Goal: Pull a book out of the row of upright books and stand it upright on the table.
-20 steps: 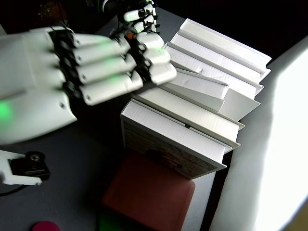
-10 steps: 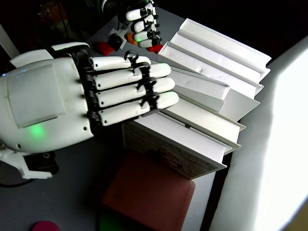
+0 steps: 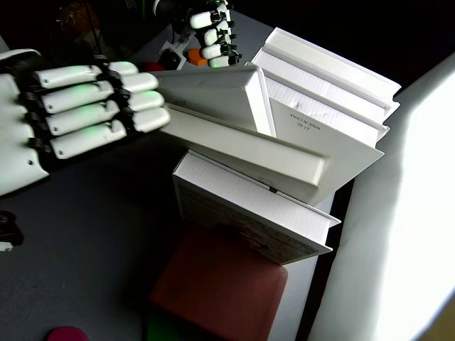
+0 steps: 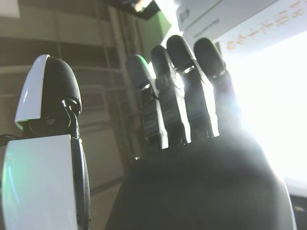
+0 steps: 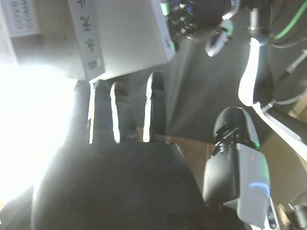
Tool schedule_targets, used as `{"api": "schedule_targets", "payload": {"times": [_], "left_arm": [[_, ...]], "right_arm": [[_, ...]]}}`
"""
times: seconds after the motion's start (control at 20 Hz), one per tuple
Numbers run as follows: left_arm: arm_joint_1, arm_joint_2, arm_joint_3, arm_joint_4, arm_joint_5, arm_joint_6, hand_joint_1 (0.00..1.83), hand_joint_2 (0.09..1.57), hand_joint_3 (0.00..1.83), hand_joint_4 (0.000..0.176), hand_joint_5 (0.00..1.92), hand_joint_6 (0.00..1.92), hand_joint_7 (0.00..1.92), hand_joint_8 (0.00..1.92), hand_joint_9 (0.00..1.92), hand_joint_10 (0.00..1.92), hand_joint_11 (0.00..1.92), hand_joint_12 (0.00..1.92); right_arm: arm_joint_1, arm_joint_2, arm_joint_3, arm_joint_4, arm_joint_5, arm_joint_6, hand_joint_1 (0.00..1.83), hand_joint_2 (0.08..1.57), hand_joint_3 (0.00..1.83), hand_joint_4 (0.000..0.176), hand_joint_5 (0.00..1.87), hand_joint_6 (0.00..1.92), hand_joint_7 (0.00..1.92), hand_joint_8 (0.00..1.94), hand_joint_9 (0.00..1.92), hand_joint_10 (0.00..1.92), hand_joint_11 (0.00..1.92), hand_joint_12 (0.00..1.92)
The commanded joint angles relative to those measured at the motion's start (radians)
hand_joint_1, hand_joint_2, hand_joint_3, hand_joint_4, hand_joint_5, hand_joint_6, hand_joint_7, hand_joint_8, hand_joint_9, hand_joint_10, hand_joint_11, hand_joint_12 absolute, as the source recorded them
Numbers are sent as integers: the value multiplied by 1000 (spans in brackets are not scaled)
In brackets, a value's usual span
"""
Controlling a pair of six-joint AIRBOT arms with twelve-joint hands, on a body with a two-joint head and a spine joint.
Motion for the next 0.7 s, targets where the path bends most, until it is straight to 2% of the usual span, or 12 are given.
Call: {"api": "schedule_targets", "payload": {"times": [0.0, 0.25, 0.3, 0.35, 0.4, 0.45, 0.55, 0.6, 0.65], "left_arm": [[-7, -5, -4, -27, -116, -11, 911, 1018, 0, 0, 535, 672, 625, 8, 384, 820, 86, 1465], [1, -6, -8, -28, -116, -11, 910, 1005, 0, 0, 530, 700, 625, 7, 373, 843, 65, 1508], [3, -6, -8, -29, -116, -11, 914, 1000, 0, 0, 545, 709, 623, 6, 374, 846, 49, 1509], [3, -6, -8, -29, -115, -11, 914, 1000, 0, 0, 545, 709, 623, 6, 374, 846, 49, 1509], [3, -6, -8, -29, -115, -11, 930, 1010, 0, 0, 536, 731, 614, 2, 351, 868, 39, 1530], [3, -6, -8, -29, -115, -11, 940, 996, 0, 0, 538, 733, 615, 3, 352, 871, 61, 1505], [4, -7, -8, -28, -112, -11, 919, 999, 0, 0, 533, 732, 608, 0, 346, 870, 50, 1494], [5, -7, -9, -28, -111, -11, 919, 995, 0, 0, 537, 726, 610, 1, 340, 884, 36, 1520], [8, -6, -11, -28, -111, -11, 923, 990, 0, 0, 543, 723, 617, 5, 345, 891, 43, 1530]], "right_arm": [[1, -4, -1, 44, 57, 8, 0, 1107, 5, 176, 336, 4, 0, 0, 0, 0, 0, 0], [1, -6, -12, 43, 92, 9, 0, 1128, 12, 171, 339, 5, 0, 0, 0, 0, 0, 0], [1, 4, -18, 38, 96, 9, 0, 1139, 16, 153, 346, 7, 0, 0, 0, 0, 0, 0], [1, 14, -21, 37, 100, 9, 0, 1139, 16, 153, 346, 7, 0, 0, 0, 0, 0, 0], [2, 25, -23, 37, 109, 9, 0, 1147, 16, 111, 345, 6, 0, 0, 0, 0, 0, 0], [4, 35, -26, 37, 115, 9, 0, 1130, 7, 85, 334, 1, 0, 0, 0, 0, 0, 0], [17, 60, -38, 23, 125, 9, 0, 1129, 6, 58, 309, 0, 0, 0, 0, 0, 0, 0], [40, 80, -47, 14, 132, 8, 0, 1140, 10, 36, 314, 4, 0, 0, 0, 0, 0, 0], [60, 91, -51, 8, 138, 4, 41, 1161, 15, 89, 268, 1, 0, 0, 0, 0, 0, 0]]}}
